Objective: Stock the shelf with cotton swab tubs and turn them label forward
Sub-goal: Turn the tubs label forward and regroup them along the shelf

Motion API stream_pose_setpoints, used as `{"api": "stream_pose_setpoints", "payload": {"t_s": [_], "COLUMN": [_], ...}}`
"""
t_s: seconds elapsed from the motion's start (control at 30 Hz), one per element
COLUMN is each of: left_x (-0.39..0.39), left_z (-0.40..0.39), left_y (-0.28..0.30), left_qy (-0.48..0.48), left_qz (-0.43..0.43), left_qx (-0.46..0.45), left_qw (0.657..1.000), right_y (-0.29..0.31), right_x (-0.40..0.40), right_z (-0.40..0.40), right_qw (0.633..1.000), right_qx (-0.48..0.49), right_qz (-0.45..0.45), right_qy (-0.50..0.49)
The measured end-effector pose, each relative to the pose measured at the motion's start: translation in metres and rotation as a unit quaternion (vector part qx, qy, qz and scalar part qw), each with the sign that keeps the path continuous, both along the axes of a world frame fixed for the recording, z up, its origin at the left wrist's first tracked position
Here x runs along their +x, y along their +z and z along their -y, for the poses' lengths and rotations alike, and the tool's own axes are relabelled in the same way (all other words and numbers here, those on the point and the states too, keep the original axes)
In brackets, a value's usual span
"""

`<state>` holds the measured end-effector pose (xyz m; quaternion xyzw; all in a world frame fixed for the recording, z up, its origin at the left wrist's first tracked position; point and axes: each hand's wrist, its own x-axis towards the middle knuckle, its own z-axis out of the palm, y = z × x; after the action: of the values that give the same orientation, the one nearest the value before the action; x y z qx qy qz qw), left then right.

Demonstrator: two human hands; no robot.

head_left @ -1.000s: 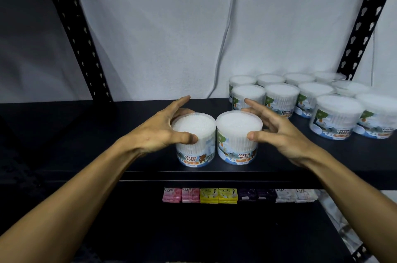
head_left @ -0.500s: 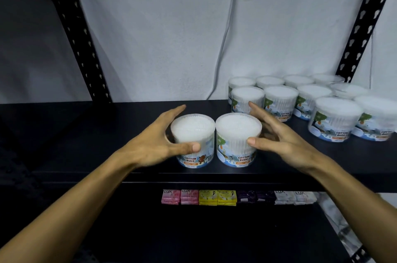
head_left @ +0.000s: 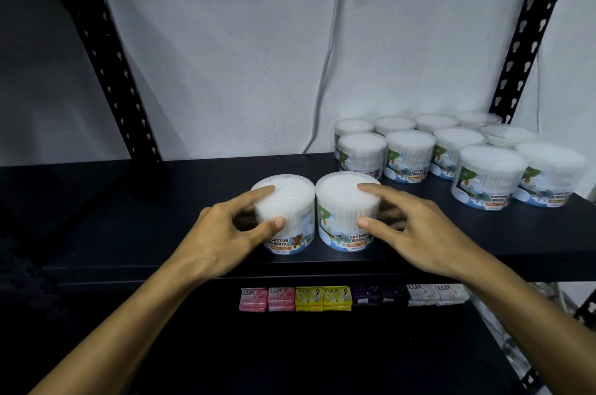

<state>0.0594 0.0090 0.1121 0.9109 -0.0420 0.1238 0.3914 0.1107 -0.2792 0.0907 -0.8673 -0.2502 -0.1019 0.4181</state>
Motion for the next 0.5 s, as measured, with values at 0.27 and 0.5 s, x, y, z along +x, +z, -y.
{"api": "stream_pose_setpoints", "payload": {"t_s": [0.27, 0.5], "left_x": [0.01, 0.03], "left_z": [0.014, 0.054], "left_y": [0.0, 0.001], "left_qy": [-0.016, -0.045], "left_qz": [0.006, 0.006], "left_qx": [-0.012, -0.015], "left_qw": [1.0, 0.999], "right_y": [0.002, 0.008], "right_x": [-0.002, 0.008], "right_z": [0.012, 0.046], "right_qw": [1.0, 0.997], "right_qx": [0.004, 0.007], "right_qz": [-0.017, -0.049], "right_qy": [-0.017, -0.057]}}
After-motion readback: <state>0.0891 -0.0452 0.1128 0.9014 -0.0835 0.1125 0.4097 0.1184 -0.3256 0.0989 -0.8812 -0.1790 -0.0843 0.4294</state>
